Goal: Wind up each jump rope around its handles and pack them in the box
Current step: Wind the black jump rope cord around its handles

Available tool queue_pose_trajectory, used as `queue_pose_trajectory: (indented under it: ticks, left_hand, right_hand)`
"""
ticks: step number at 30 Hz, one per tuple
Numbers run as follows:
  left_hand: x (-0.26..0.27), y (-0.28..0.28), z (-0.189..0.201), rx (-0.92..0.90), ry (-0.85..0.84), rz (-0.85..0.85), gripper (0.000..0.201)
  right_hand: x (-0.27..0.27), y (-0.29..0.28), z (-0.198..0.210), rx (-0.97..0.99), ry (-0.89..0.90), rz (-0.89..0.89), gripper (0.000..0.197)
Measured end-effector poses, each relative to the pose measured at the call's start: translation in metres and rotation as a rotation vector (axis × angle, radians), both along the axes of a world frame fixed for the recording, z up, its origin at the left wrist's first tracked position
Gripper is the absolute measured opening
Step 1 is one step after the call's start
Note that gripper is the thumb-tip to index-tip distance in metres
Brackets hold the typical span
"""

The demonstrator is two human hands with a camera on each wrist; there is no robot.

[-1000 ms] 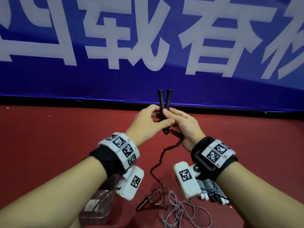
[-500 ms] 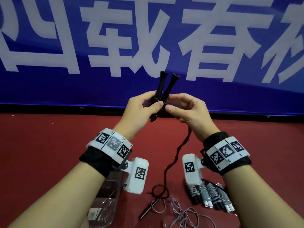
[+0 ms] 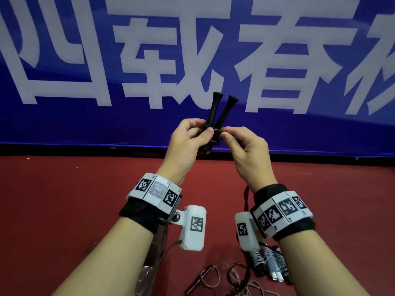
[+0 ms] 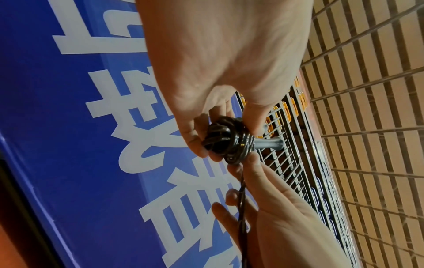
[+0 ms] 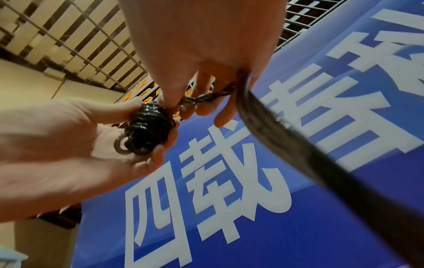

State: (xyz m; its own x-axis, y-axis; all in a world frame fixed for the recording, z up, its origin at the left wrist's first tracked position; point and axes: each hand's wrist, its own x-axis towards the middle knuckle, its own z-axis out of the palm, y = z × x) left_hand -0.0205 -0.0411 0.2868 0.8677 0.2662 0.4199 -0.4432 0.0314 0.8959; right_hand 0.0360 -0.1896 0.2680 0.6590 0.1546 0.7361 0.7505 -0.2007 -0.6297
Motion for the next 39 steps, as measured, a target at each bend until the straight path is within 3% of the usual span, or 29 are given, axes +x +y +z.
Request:
queue_pose_trajectory:
  ticks: [8,9,12,16,20,23,27,32,36,39]
  left_hand:
    - [-0.001,0.002,0.004,-0.012,-0.070,0.031,0.011]
    - [-0.003,0.004,0.005,-0.008,-0.079,0.025,0.010]
    - [-0.009,0.010,0.008,0.021,-0.080,0.022,0.009]
    - [-0.016,0.018,0.009,-0.026,0.011,-0.003,0.019]
    - [-0.022,0.025,0.012,-0.088,0.147,-0.111,0.020]
    - [-0.025,0.029,0.010,-0.064,0.212,-0.205,0.033]
    - [-0.023,0.027,0.010,-0.056,0.245,-0.195,0.042]
    - [-0.016,0.022,0.000,0.359,0.061,0.233,0.025]
    - [-0.021,0.018,-0.005,0.603,-0.018,0.235,0.041]
    - [-0.020,0.018,-0.007,0.605,-0.035,0.291,0.037]
  right_hand:
    - [0.002,-0.006,0.019,-0.079,0.058,0.079,0.010]
    - [0.000,-0.007,0.019,-0.027,0.112,0.135,0.014]
    - [-0.005,-0.004,0.021,0.137,0.352,0.399,0.048]
    - [-0.011,0.001,0.024,0.072,0.384,0.562,0.051]
    - [-0.016,0.009,0.021,0.098,0.437,0.634,0.044]
    - [-0.020,0.014,0.019,0.091,0.505,0.680,0.048]
    - [-0.019,0.014,0.014,0.092,0.518,0.620,0.042]
    - [-0.016,0.014,0.008,0.274,0.510,0.395,0.023]
    - [-0.014,0.010,0.009,0.305,0.481,0.259,0.011]
    - [-0.019,0.011,0.010,0.271,0.446,0.227,0.013]
